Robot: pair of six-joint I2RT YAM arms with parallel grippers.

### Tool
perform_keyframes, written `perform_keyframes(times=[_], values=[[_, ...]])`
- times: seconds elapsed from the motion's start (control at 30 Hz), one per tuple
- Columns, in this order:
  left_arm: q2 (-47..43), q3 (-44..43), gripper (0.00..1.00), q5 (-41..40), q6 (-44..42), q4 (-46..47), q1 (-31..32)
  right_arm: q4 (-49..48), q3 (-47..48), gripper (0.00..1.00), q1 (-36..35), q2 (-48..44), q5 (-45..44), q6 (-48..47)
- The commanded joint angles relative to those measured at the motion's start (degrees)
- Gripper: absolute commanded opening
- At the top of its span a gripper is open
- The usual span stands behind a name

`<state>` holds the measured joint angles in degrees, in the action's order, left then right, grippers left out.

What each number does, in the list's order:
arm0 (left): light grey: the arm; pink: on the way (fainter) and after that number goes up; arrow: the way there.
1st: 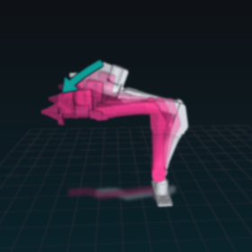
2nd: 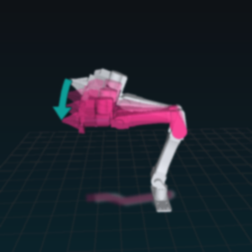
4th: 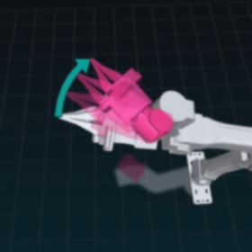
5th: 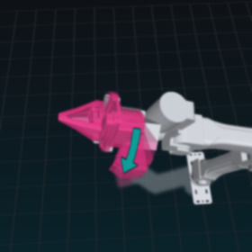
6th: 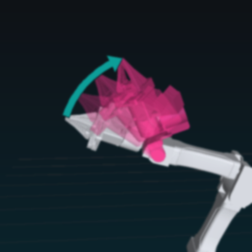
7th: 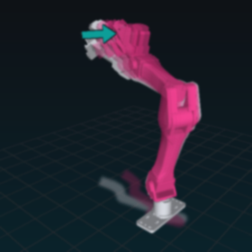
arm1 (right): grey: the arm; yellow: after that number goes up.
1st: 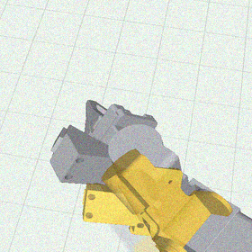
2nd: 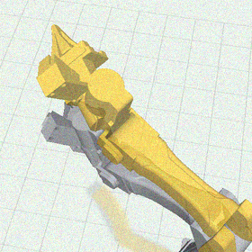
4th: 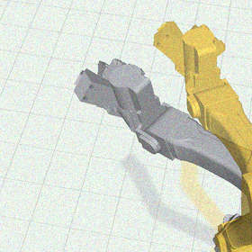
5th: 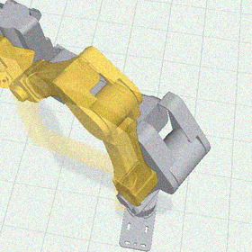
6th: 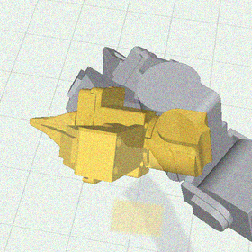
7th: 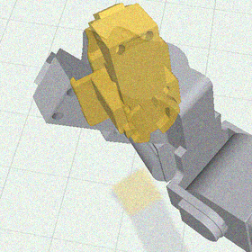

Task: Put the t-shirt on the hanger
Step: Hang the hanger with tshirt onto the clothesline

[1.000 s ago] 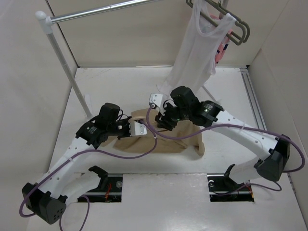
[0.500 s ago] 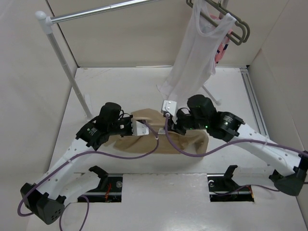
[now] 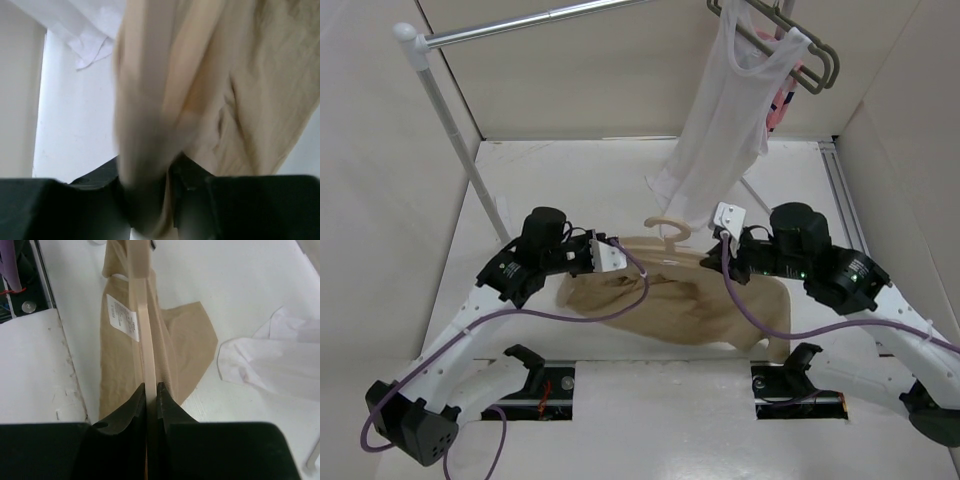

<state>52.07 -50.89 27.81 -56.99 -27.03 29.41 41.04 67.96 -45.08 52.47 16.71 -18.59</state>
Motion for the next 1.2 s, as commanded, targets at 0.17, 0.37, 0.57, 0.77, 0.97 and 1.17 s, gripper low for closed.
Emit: perform_keyframes(times=[0.17,0.37,0.57,0.77,0.97,1.17], values=[[-1.18,-7.02,1.0,1.54,14.43,4.07,-2.34,2.29,10.68,0.0,2.45,3.16,-11.33,6.8],[-6.63,-8.08,1.0,-3.81,29.03,19.7,-2.34,10.11,28.69,0.0,7.81,14.75,-15.03,8.66],[-9.18,-10.97,1.0,-6.19,33.88,20.79,-2.34,15.91,52.82,0.0,16.32,29.06,-17.85,7.26],[-10.94,-9.49,1.0,-7.95,33.09,17.62,-2.34,12.59,69.74,0.0,21.78,39.98,-10.23,4.26],[-12.08,-6.59,1.0,-9.7,33.09,17.09,-2.34,-0.15,70.38,0.0,26.27,44.04,-4.49,4.26],[-12.7,-3.34,1.0,-11.72,32.47,17.71,-2.34,-13.69,63.0,0.0,26.8,40.97,-4.75,4.79]])
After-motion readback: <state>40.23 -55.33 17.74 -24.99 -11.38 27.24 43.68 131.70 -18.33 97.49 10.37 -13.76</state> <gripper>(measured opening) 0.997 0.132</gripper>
